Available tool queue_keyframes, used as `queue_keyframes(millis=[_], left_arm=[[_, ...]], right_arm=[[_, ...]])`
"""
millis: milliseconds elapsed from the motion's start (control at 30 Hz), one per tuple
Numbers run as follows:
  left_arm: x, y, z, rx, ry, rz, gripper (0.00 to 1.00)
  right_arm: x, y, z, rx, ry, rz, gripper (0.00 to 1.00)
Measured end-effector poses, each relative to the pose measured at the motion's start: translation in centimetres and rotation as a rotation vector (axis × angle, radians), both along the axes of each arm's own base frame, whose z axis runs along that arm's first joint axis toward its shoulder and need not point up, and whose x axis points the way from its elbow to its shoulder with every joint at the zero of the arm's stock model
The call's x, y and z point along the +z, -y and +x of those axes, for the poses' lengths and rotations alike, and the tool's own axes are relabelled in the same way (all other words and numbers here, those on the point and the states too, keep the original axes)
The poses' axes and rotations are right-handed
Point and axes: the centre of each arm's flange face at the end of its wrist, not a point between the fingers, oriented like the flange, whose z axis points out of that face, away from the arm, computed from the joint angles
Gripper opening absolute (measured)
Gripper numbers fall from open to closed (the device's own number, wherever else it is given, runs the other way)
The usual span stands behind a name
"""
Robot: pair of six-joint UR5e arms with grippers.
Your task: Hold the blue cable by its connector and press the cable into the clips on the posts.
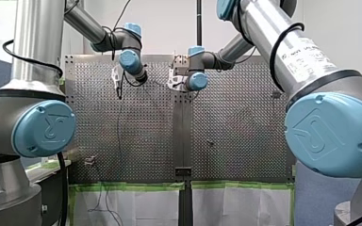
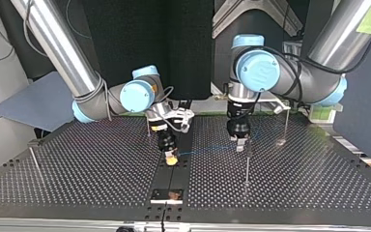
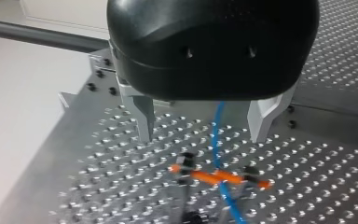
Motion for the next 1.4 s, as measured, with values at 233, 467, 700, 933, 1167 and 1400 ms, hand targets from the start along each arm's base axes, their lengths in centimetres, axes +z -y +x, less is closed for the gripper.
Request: queue_keyframes(millis=[233,467,700,933,1167,1400], left_arm=[[-0.7,0.4,0.5,0.011,0.001,0.003,1.00],[-0.2,0.8,1.3,0.034,0.031,-0.007,1.00],[0.0,2.0,3.0,0.052,0.045,-0.011,1.00],[-0.3,2.5,4.9,0.085,0.051,-0.011,1.00],[-0.5,2.4,5.2,0.117,0.049,0.005,1.00],[-0.5,2.6,5.0,0.128,0.050,0.049,0.77]], right_arm=[[0.0,0.2,-0.2,-0.003,0.000,0.000,0.00],[0.0,0.2,-0.2,-0.002,-0.001,-0.002,0.00],[0.1,0.2,-0.2,-0.001,0.000,-0.002,0.00],[0.1,0.4,-0.3,-0.004,0.002,-0.003,0.00],[0.0,0.5,-0.4,-0.006,0.003,-0.001,0.00],[0.0,0.7,-0.5,-0.009,0.004,-0.001,0.00]])
